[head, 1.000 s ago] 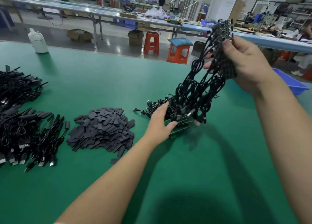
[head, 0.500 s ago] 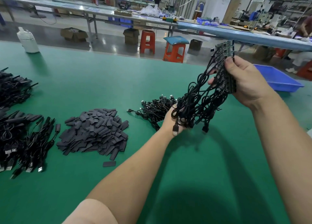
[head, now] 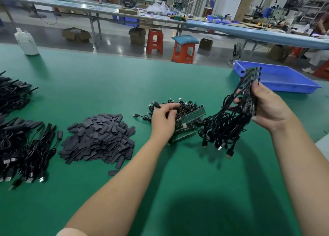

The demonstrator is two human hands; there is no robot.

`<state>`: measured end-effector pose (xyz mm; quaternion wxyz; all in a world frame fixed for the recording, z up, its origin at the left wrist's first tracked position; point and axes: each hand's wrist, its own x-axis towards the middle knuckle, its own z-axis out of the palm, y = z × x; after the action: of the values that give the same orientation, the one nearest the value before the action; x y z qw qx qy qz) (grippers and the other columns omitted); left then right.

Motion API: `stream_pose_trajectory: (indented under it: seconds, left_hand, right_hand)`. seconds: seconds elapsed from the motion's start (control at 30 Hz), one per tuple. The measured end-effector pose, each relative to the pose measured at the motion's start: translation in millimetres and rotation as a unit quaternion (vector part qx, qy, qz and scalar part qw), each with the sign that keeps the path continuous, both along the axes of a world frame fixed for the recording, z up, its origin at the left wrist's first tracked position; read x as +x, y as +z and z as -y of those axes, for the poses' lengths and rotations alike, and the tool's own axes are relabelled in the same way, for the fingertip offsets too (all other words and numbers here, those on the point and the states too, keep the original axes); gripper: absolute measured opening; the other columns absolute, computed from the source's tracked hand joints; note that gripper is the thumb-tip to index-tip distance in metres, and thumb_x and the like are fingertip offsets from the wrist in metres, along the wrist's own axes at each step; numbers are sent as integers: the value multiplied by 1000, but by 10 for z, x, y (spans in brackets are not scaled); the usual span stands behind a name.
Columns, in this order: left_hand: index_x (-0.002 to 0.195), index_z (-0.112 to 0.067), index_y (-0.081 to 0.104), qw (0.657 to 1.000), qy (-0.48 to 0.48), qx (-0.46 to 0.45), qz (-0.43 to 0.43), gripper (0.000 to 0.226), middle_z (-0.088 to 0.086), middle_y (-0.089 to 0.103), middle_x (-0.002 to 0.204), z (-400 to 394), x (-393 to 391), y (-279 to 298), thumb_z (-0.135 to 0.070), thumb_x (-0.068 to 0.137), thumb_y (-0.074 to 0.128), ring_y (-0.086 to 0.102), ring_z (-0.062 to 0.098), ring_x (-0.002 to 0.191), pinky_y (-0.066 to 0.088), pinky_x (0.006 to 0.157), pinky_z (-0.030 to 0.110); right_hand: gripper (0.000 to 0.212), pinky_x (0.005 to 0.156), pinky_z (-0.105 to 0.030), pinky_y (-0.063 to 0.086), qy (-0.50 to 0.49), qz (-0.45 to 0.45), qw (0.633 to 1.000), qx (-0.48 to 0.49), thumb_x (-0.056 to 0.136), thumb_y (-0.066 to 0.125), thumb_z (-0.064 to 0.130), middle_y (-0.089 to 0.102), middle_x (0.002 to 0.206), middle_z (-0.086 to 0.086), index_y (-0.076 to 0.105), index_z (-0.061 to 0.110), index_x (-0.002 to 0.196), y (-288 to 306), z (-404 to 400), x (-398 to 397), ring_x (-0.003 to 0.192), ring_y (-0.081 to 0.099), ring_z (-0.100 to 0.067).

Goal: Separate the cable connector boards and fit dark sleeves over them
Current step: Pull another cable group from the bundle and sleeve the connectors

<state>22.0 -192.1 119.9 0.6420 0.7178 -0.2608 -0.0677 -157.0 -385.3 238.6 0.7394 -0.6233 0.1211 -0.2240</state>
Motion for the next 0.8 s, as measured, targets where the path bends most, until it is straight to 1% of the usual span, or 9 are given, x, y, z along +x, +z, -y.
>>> stream_pose_trajectory:
  seconds: [0.17, 0.23, 0.4, 0.53, 0.6, 0.63, 0.7, 0.77, 0.8]
  left_hand:
    - [118, -32, 67, 958, -185, 220, 21, 26, -3, 62, 109, -232, 184, -57, -21, 96, 59, 59, 10, 93, 47, 93, 28]
    - [126, -33, 64, 905, -276, 310, 90, 31, -1, 60, 129, -332, 153, -8, -26, 97, 58, 48, 10, 124, 34, 107, 28]
    - [127, -43, 61, 844, -383, 352, 132, 33, 5, 1, 165, -473, -107, 215, -35, 96, 59, -8, 20, 151, -1, 120, 37]
    - [130, -40, 60, 680, -357, 533, 356, 46, 7, -22, 161, -540, -500, 139, -14, 94, 48, -26, 36, 145, -2, 119, 60]
    - [125, -25, 65, 628, -353, 563, 405, 47, 8, -11, 164, -590, -600, 86, -2, 88, 46, -16, 36, 148, 7, 120, 59]
    - [124, -23, 66, 639, -360, 545, 405, 46, 8, 6, 164, -628, -609, 93, -2, 88, 46, -2, 34, 151, 15, 120, 55]
    - [121, -24, 67, 771, -333, 442, 314, 46, 6, 47, 147, -687, -579, 136, -1, 88, 46, 40, 25, 138, 37, 112, 42]
    - [119, -16, 67, 918, -291, 264, 54, 41, 3, 68, 115, -721, -578, 202, 2, 91, 42, 65, 15, 106, 51, 98, 36]
    - [116, -13, 66, 940, -285, 164, -88, 35, 4, 70, 102, -736, -604, 229, 1, 94, 43, 68, 14, 93, 55, 91, 36]
  right_hand:
    - [23, 70, -46, 60, 23, -44, 999, -21, 95, 51, 32, 72, 90, -9, 68, 17, 95, -112, -9, -118, 69, 71, -22]
    - [22, 70, -51, 60, 46, -74, 993, -78, 93, 55, 31, 72, 90, -14, 71, 16, 92, -26, -63, -148, 68, 72, -27]
    - [23, 65, -41, 62, 164, -210, 941, -210, 89, 59, 32, 73, 97, -22, 73, 15, 96, 188, -265, -177, 79, 73, -38]
    - [23, 73, -44, 61, 261, -313, 877, -253, 94, 55, 33, 72, 100, -21, 69, 14, 95, 142, -431, -137, 84, 73, -38]
    - [25, 72, -43, 60, 280, -351, 855, -260, 93, 56, 36, 73, 100, -20, 65, 12, 95, 72, -489, -105, 84, 73, -38]
    - [27, 69, -40, 59, 286, -364, 848, -258, 93, 57, 36, 73, 99, -21, 64, 10, 96, 34, -518, -88, 82, 73, -37]
    - [34, 66, -37, 60, 293, -385, 838, -254, 95, 57, 36, 73, 98, -21, 58, 2, 101, -55, -571, -37, 81, 73, -35]
    - [37, 71, -41, 61, 301, -404, 822, -267, 100, 54, 33, 74, 96, -19, 51, -3, 103, -156, -636, 34, 80, 73, -33]
    - [34, 74, -43, 61, 304, -411, 814, -275, 102, 52, 31, 75, 95, -17, 51, -3, 104, -206, -679, 73, 80, 73, -33]
